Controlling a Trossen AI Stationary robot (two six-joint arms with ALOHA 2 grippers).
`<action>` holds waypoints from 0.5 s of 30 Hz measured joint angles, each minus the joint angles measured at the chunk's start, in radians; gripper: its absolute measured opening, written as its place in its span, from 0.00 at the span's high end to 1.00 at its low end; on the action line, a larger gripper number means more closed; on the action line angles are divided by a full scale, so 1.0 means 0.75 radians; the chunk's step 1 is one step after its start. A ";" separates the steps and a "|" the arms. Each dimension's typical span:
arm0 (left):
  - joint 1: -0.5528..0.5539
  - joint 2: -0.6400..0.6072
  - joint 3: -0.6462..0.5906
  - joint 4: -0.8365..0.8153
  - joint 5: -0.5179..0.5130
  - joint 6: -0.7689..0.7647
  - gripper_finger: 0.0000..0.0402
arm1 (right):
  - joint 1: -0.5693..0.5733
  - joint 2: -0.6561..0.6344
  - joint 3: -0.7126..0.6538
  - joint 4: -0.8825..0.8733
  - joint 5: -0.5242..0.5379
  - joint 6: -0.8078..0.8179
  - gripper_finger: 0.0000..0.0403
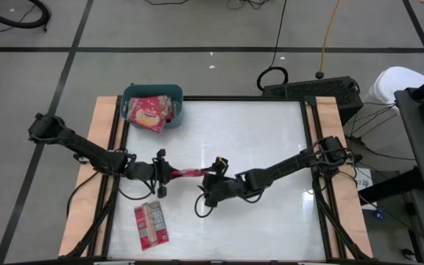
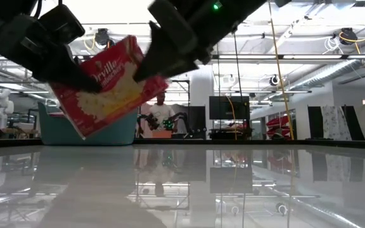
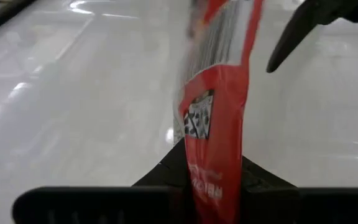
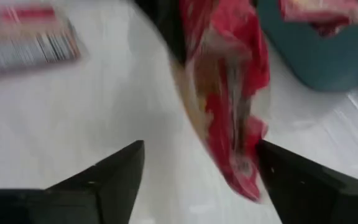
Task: Sort popcorn bags into baskets
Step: Put the red popcorn bag into the blue bin
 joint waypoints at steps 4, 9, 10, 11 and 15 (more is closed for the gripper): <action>-0.009 0.013 0.000 0.004 0.065 -0.038 0.89 | -0.014 0.000 -0.071 0.277 -0.057 -0.013 0.23; -0.042 0.012 0.000 0.035 0.077 -0.057 0.90 | -0.020 0.000 -0.184 0.525 -0.100 -0.013 0.36; -0.048 0.012 0.000 0.048 0.077 -0.049 0.89 | -0.020 0.000 -0.201 0.546 -0.100 -0.013 0.40; -0.052 0.012 0.000 0.060 0.077 -0.038 0.89 | -0.020 0.000 -0.216 0.565 -0.104 -0.013 0.45; -0.057 0.012 0.000 0.078 0.078 -0.018 0.88 | -0.020 0.000 -0.251 0.577 -0.106 -0.013 0.67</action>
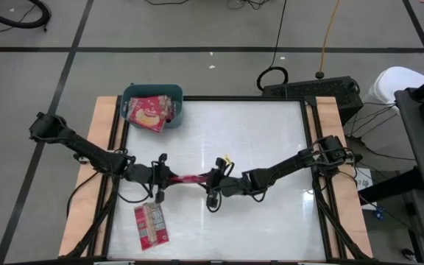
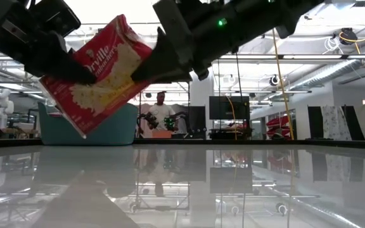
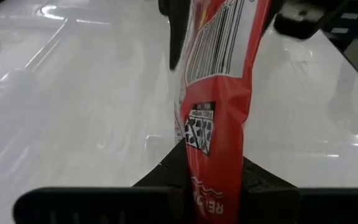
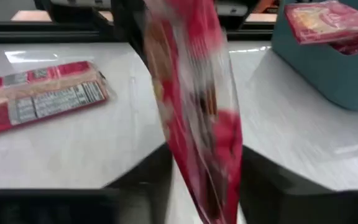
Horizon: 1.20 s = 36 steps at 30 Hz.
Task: Sort popcorn bags into baskets
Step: Put the red popcorn bag into the blue bin
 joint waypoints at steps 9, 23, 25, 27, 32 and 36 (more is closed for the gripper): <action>0.002 -0.001 0.000 0.012 -0.016 0.051 0.87 | 0.000 -0.020 -0.010 0.003 -0.006 -0.099 0.95; -0.052 0.000 0.001 -0.064 -0.100 -0.076 0.56 | 0.036 -0.046 -0.012 -0.056 0.002 0.030 0.97; -0.062 0.000 0.001 -0.105 -0.120 -0.123 0.53 | 0.048 -0.046 -0.032 -0.040 0.003 0.052 0.98; -0.072 0.000 0.001 -0.142 -0.137 -0.147 0.53 | 0.058 -0.046 -0.065 0.015 0.006 0.054 0.98; -0.108 0.000 0.001 -0.143 -0.144 -0.107 0.64 | 0.063 -0.048 -0.133 0.129 0.006 0.112 0.98; -0.123 0.000 0.001 -0.136 -0.146 -0.091 0.83 | 0.063 -0.046 -0.197 0.212 0.000 0.126 0.98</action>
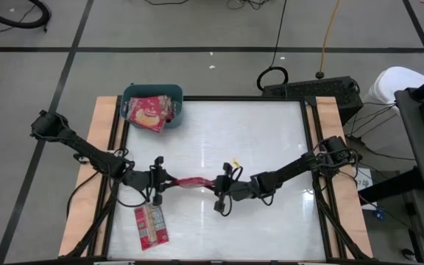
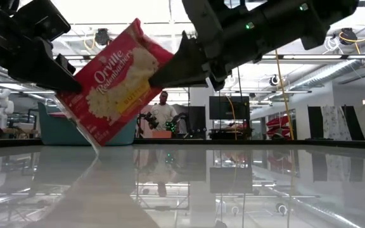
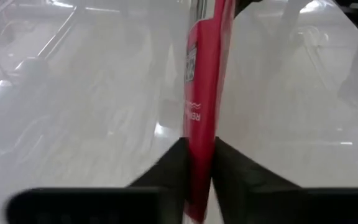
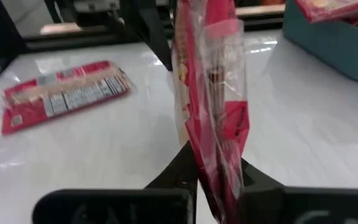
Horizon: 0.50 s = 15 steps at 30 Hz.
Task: Sort popcorn bags into baskets
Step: Put the red popcorn bag into the blue bin
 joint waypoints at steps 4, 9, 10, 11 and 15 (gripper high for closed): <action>0.001 0.000 0.000 0.013 -0.002 -0.010 0.92 | 0.003 0.000 -0.049 0.101 0.034 0.033 0.95; 0.026 -0.043 -0.001 -0.003 0.007 0.024 0.90 | 0.028 0.000 -0.084 0.168 0.103 0.034 0.82; 0.036 -0.073 0.001 -0.030 0.019 0.046 0.89 | 0.035 0.000 -0.087 0.159 0.119 0.029 0.79; 0.051 -0.110 0.015 -0.092 0.037 0.059 0.89 | 0.042 0.000 -0.089 0.152 0.145 0.028 0.76; 0.126 -0.281 0.156 -0.523 0.100 0.087 0.91 | 0.063 0.000 -0.111 0.125 0.234 0.025 0.65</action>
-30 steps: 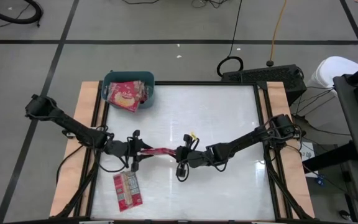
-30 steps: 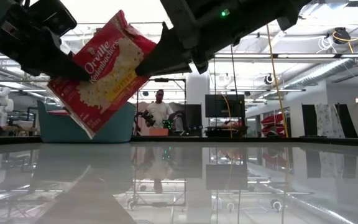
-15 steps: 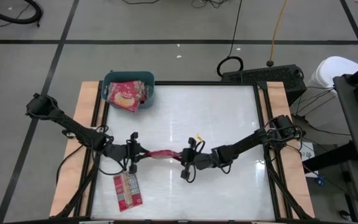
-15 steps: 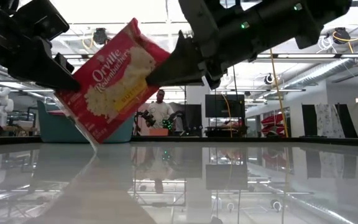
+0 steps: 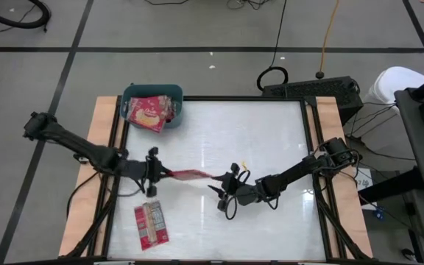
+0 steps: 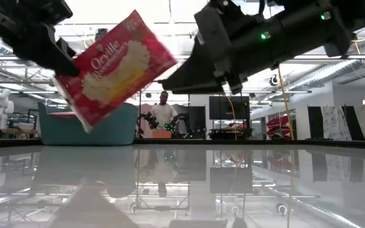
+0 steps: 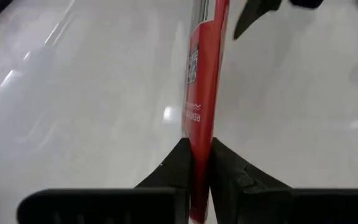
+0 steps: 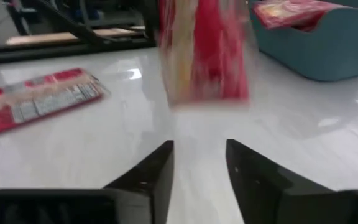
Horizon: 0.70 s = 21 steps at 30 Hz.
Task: Sort popcorn bags into baskets
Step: Put the red popcorn bag into the blue bin
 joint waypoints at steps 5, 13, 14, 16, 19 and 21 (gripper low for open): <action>0.120 -0.126 0.371 -0.698 0.008 0.057 0.91 | 0.008 0.000 -0.046 0.003 0.010 -0.015 0.58; 0.372 -0.078 0.884 -1.533 0.050 0.078 0.91 | 0.007 0.000 -0.077 0.004 0.007 -0.016 0.57; 0.397 -0.074 0.888 -1.595 0.051 0.080 0.91 | 0.007 0.000 -0.077 0.005 0.007 -0.023 0.57; 0.445 -0.073 0.861 -1.652 0.049 0.097 0.91 | 0.007 0.000 -0.077 0.011 0.007 -0.040 0.57; 0.488 -0.073 0.762 -1.605 0.083 0.191 0.91 | 0.008 0.000 -0.077 0.014 0.004 -0.051 0.57; 0.504 -0.070 0.676 -1.516 0.090 0.276 0.91 | 0.007 0.000 -0.077 0.013 -0.028 -0.054 0.57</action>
